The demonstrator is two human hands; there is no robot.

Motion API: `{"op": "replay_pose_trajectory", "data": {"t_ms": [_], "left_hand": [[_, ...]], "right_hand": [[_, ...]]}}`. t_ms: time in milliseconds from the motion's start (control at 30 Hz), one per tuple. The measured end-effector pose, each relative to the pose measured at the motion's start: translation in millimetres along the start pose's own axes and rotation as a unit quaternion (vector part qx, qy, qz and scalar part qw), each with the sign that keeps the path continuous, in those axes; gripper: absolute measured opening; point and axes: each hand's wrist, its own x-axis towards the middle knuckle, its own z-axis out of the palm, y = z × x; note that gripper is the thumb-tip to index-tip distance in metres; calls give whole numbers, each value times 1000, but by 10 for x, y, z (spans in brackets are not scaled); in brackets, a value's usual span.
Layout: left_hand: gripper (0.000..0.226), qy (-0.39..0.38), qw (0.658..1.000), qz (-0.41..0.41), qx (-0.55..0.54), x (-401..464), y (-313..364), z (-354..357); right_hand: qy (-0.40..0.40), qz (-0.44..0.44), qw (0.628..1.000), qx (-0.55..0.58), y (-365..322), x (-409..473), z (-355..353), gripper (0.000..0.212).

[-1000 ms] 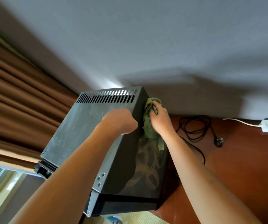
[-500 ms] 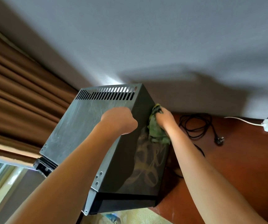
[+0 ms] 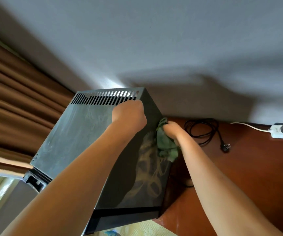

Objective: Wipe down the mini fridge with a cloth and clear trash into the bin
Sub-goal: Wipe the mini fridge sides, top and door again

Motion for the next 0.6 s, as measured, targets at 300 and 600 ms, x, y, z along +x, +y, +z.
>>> {"op": "replay_pose_trajectory", "data": {"t_ms": [300,600], "left_hand": [[23,-14,1000,10,10,38,67,-30],[23,-8,1000,15,18,22,96,-30]], "right_hand": [[69,-167,980,77,-134,83,-40,48],[-28,9,996,-87,-70,157,-122,42]]}}
